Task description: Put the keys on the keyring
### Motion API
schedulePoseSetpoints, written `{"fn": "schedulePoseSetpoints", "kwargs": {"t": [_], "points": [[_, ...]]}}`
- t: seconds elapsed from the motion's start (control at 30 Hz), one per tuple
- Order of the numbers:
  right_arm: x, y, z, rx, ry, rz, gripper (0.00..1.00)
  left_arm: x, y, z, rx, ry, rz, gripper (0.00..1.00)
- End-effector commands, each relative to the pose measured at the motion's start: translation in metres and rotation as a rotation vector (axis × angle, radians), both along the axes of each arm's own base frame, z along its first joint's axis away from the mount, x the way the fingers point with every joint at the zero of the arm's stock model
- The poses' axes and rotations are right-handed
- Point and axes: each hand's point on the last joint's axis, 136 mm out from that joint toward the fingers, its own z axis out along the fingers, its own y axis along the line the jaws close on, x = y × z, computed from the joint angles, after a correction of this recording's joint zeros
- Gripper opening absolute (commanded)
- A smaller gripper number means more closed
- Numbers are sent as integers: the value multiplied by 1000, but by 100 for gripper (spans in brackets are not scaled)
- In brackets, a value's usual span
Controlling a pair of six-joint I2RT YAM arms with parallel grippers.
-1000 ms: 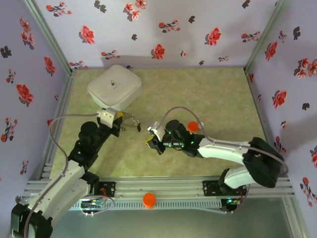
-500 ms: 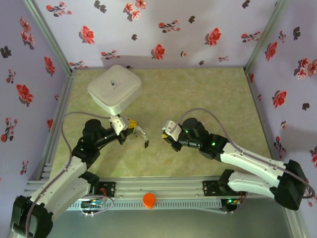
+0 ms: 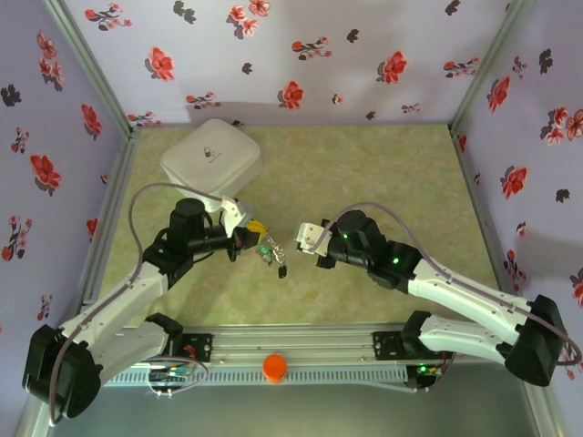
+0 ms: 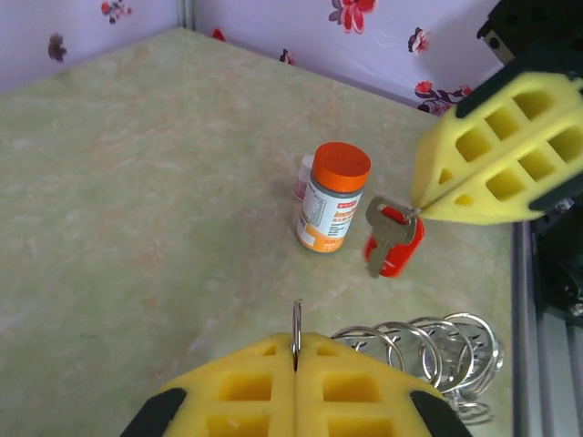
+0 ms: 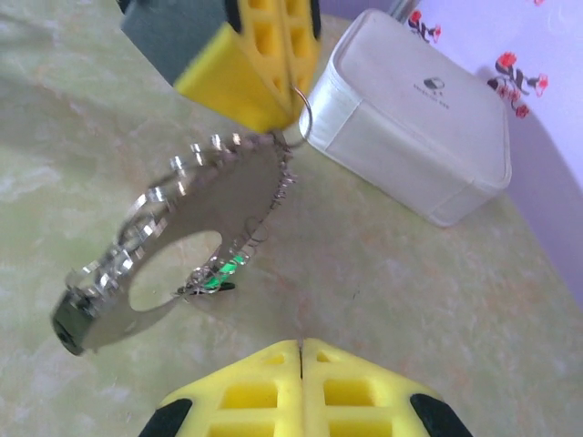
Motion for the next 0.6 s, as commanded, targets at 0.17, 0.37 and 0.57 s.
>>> {"fn": "schedulePoseSetpoints", "kwargs": {"t": [0.17,0.37,0.57], "points": [[-6,24,33,72,-124,122,0,-22,-19,-2,15,100,-80,0],[-15,32,31,65,-110,187,0,-24,-27,-4,14,141,-95,0],[-20,34,19,28,-84,220,0,-27,-33,-7,16,148,-112,0]]}}
